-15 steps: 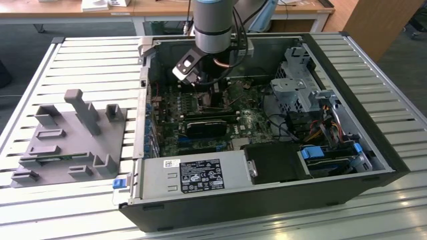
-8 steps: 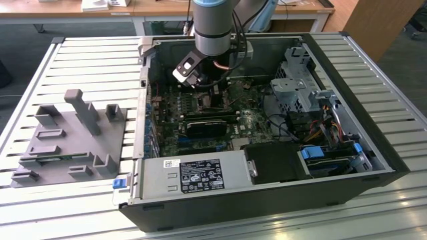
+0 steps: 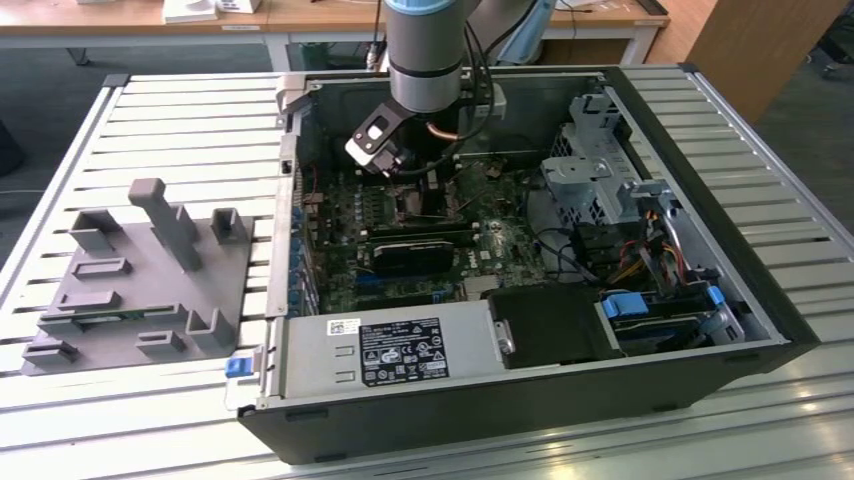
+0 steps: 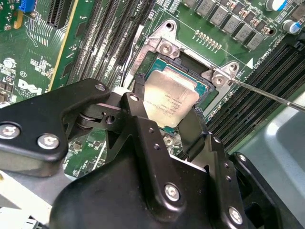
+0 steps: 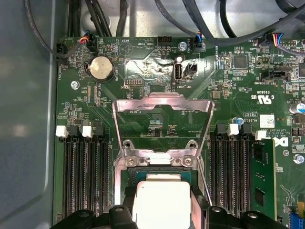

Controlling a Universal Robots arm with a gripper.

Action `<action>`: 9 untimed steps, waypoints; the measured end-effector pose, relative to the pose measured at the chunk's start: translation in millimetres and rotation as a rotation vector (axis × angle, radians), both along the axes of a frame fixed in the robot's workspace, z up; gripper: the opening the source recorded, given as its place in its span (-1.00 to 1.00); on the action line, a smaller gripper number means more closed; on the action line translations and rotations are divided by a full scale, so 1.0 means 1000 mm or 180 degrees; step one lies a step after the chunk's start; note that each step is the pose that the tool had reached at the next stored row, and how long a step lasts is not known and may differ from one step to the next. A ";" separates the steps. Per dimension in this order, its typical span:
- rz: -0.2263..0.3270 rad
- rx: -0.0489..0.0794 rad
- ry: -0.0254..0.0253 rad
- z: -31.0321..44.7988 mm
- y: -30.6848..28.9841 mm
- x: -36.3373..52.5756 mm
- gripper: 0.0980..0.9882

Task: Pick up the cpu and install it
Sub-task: 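Place the cpu into insertion slot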

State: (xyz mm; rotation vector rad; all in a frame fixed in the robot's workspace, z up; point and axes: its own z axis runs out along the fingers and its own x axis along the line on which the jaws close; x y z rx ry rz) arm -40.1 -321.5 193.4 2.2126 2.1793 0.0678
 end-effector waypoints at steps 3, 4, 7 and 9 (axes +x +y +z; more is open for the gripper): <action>0.0000 0.0002 -0.0001 -0.0002 0.0001 0.0000 -0.02; 0.0000 0.0007 -0.0004 -0.0008 0.0003 0.0002 0.00; 0.0000 0.0001 0.0000 -0.0003 0.0000 0.0000 0.14; 0.0000 0.0000 0.0000 -0.0001 0.0000 0.0000 0.14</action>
